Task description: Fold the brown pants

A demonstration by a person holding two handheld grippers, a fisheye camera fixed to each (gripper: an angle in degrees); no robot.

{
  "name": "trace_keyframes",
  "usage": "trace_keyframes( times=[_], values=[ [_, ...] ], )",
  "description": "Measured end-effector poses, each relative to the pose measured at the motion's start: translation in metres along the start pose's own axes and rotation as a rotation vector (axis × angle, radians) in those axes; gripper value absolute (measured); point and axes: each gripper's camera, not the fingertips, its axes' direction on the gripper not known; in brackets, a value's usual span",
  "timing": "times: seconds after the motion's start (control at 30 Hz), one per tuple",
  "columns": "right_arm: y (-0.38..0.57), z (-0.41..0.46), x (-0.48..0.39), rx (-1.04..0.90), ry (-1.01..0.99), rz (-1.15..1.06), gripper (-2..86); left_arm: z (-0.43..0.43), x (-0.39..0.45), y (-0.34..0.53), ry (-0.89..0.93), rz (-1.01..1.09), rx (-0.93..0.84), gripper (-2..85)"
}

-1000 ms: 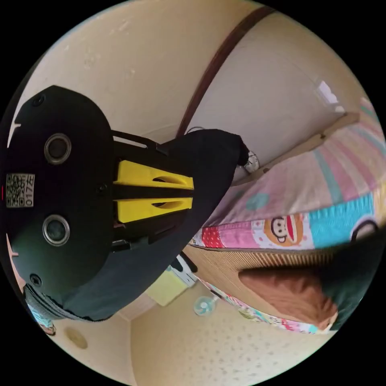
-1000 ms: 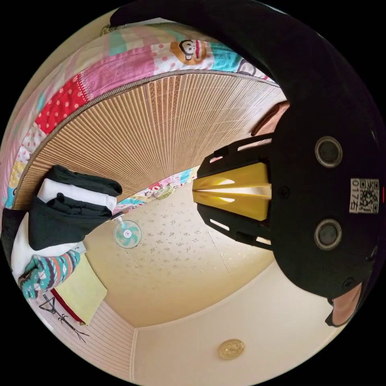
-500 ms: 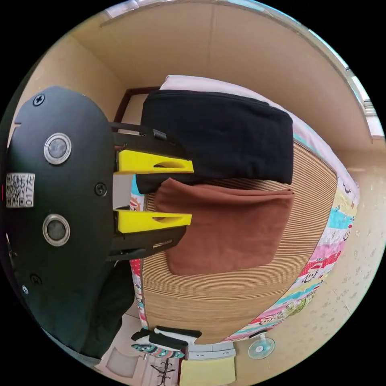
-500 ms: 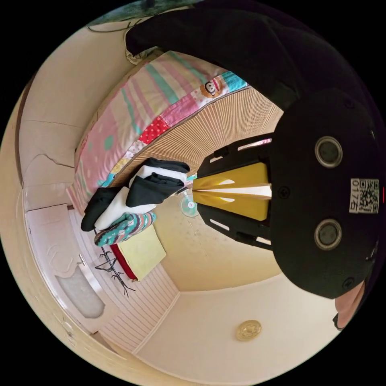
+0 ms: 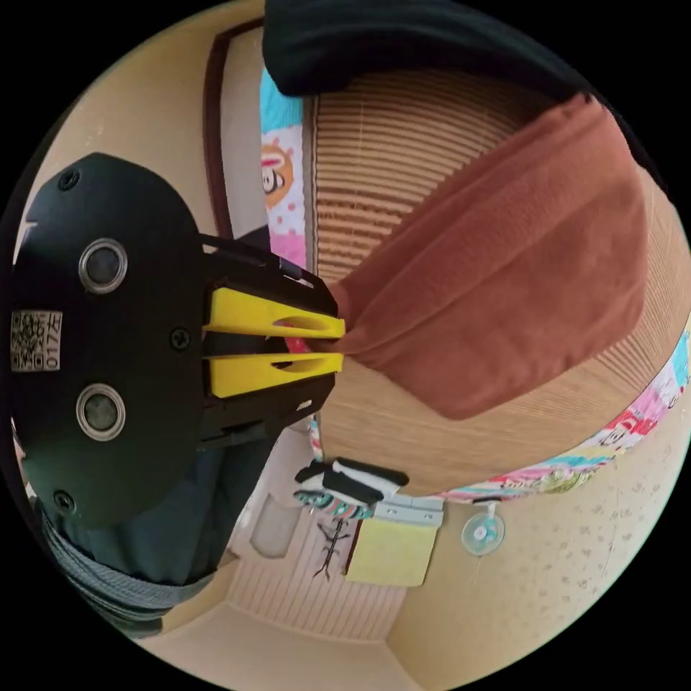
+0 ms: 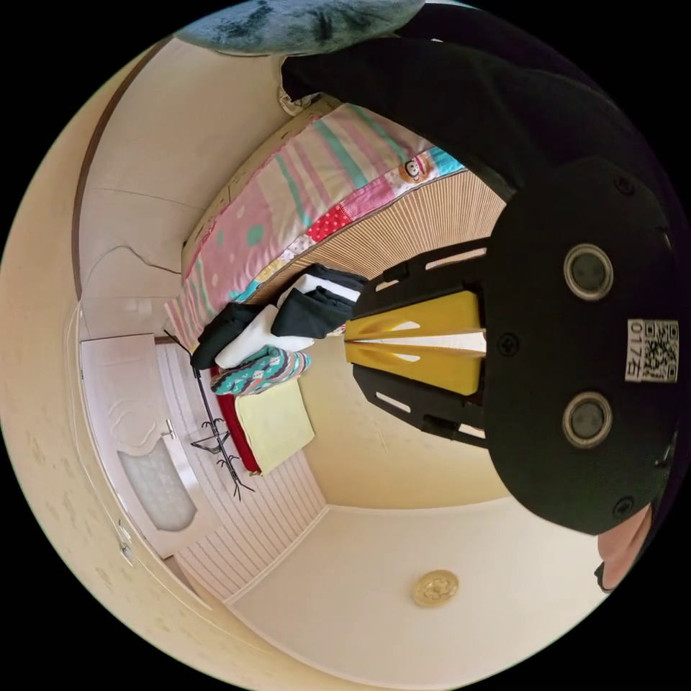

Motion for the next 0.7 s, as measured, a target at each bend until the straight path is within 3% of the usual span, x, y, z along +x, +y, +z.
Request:
trace_keyframes(
  times=[0.07,0.2,0.37,0.53,0.7],
  values=[
    [0.003,-0.002,0.006,0.013,0.012,0.018,0.3,0.014,0.036,0.011,0.207,0.111,-0.021,3.0],
    [0.005,0.012,0.018,-0.003,0.017,0.044,0.3,0.002,0.118,0.018,0.316,0.338,-0.006,1.1],
    [-0.007,0.059,0.021,-0.153,0.044,0.028,0.3,-0.088,0.237,0.000,0.410,0.641,0.089,-0.2],
    [-0.023,0.099,0.019,-0.267,0.036,0.004,0.3,-0.203,0.259,-0.018,0.639,0.637,0.371,-0.4],
    [-0.036,0.114,0.015,-0.249,0.060,0.003,0.3,-0.274,0.191,0.002,0.992,0.511,0.752,-0.2]
  ],
)
